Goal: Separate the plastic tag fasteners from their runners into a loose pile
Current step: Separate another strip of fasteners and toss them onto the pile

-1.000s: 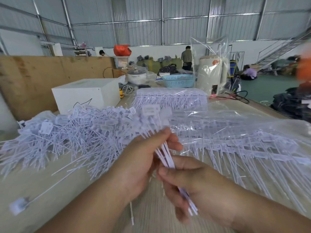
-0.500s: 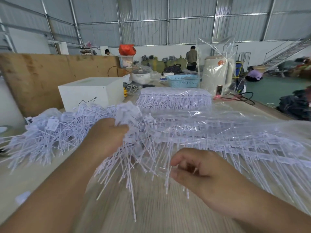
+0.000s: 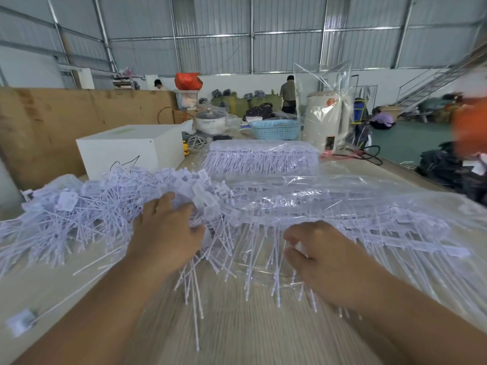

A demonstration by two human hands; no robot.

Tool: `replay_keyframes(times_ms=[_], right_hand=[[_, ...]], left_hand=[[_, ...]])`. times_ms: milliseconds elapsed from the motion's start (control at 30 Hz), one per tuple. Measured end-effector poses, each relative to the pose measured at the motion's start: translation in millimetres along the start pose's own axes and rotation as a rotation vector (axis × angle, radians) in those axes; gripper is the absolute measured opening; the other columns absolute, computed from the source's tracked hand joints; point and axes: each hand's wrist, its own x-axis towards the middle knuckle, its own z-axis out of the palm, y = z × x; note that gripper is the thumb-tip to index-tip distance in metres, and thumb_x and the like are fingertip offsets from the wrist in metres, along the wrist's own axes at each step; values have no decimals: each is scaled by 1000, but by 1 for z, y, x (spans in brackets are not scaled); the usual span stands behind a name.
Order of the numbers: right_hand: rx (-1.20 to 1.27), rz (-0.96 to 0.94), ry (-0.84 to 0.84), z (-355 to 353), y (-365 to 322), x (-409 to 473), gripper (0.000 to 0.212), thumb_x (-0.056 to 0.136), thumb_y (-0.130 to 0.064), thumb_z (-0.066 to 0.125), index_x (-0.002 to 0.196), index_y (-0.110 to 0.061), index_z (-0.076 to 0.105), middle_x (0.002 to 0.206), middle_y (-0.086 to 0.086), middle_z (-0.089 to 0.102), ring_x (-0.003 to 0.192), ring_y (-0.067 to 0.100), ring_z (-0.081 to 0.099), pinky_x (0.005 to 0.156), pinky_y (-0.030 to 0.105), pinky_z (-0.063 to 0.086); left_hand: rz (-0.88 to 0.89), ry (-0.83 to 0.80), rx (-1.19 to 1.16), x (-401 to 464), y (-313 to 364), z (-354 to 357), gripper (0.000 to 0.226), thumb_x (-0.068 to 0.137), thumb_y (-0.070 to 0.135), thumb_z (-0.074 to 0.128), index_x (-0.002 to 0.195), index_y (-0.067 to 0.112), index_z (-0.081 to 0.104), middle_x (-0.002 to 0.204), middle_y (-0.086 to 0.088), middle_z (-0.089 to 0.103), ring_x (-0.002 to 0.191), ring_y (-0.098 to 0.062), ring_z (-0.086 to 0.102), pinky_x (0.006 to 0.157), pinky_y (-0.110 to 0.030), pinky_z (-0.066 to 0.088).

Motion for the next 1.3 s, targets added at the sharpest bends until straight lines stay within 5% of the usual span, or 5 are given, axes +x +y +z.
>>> replay_keyframes(times_ms=[200,333,500,700,1300], right_hand=[[-167,23,3,0,0,6,37,98,-37,45,130,-19,50,125,-4,47,119,17,40,97,30,39],[-233,125,-93,1,6,10,36,98,-51,37,106,-18,51,114,-5,45,125,21,36,103,32,32],[-243,102,-171,15,12,13,78,96,-64,24,155,-18,3,164,-3,3,150,23,-2,122,43,2],[-218,136,-159,19,15,18,80,93,-70,17,156,-22,2,164,-4,-2,150,25,-12,121,48,-4],[-229,83,208,2,0,12,57,83,-52,59,133,-32,42,117,-6,38,113,20,30,100,37,27]], left_hand=[[72,121,-29,-7,9,1,54,95,51,42,145,31,39,161,-4,2,146,-26,-1,116,-50,8],[341,342,-341,-20,29,-7,27,93,30,59,115,21,69,138,-2,49,129,-20,36,107,-39,27],[695,106,-416,-35,50,-5,24,90,30,50,95,22,73,92,12,65,92,-3,52,85,-16,37],[649,18,-340,-29,52,12,27,92,35,58,116,27,66,107,13,65,102,-7,54,94,-27,39],[542,-12,-364,-31,53,13,48,93,40,58,138,30,47,131,17,40,125,-4,34,108,-22,28]])
